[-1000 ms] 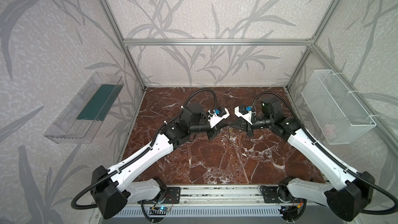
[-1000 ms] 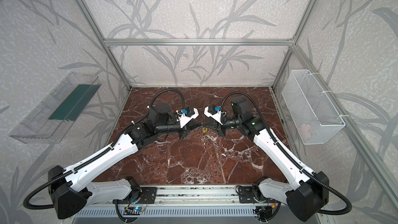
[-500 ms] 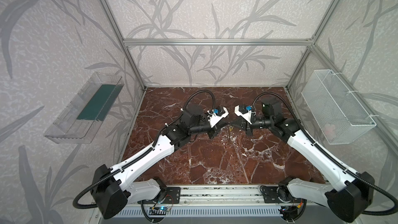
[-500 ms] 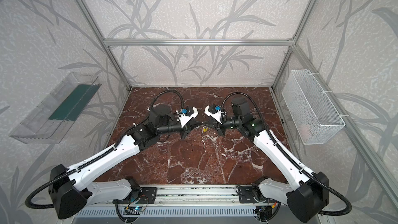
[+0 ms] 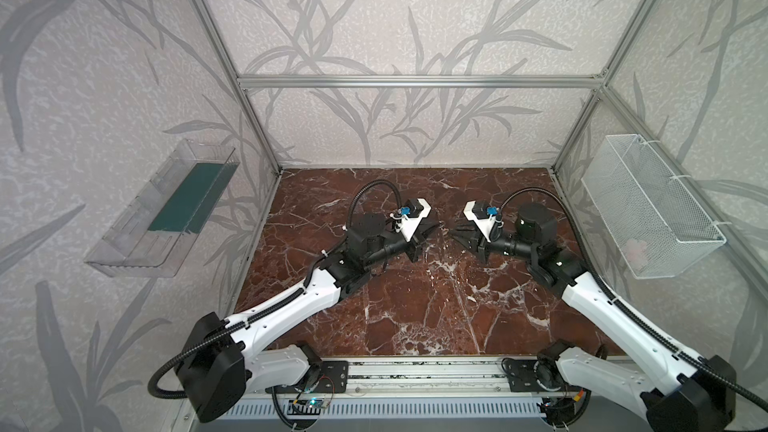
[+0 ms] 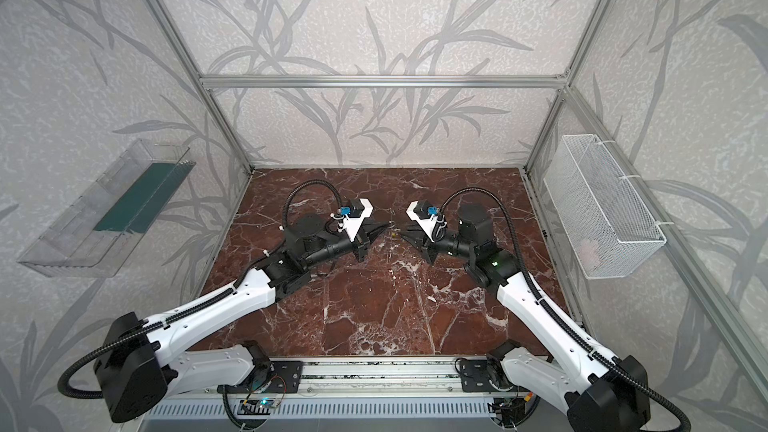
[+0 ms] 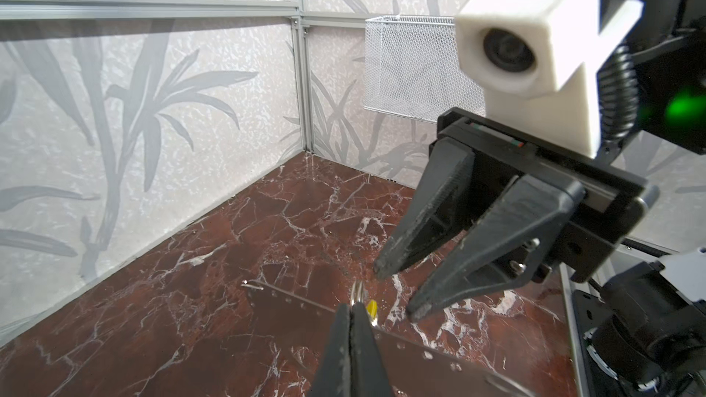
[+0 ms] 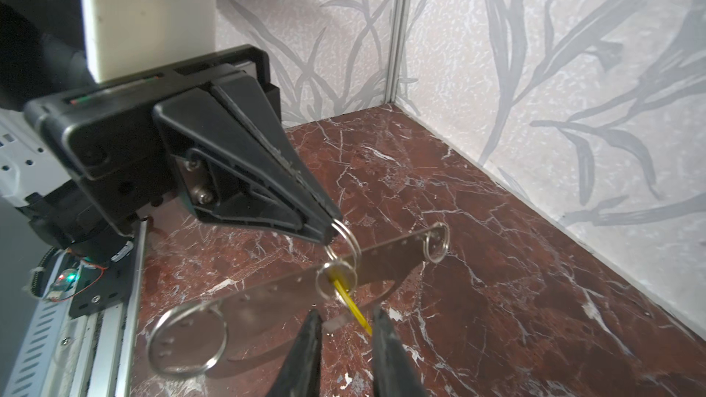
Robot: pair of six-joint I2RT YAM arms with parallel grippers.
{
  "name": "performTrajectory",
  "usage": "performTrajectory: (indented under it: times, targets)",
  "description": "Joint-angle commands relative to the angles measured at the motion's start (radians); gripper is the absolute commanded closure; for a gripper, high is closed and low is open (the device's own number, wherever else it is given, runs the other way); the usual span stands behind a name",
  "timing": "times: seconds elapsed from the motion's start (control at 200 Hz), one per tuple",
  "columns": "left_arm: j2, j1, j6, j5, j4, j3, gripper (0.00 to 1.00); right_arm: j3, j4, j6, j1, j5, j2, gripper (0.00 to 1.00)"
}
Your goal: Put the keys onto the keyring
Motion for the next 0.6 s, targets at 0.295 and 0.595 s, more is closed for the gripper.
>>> performTrajectory:
  times: [0.295, 0.595]
  targets:
    - [0.002, 0.004, -0.087, -0.003, 0.198, -0.038, 1.00, -0.056, 0.264, 0.207, 0.010, 0.011, 0.043, 0.77]
    - [0.021, 0.003, -0.134, 0.020, 0.253, -0.062, 1.00, -0.045, 0.300, 0.221, 0.038, -0.044, 0.083, 0.82]
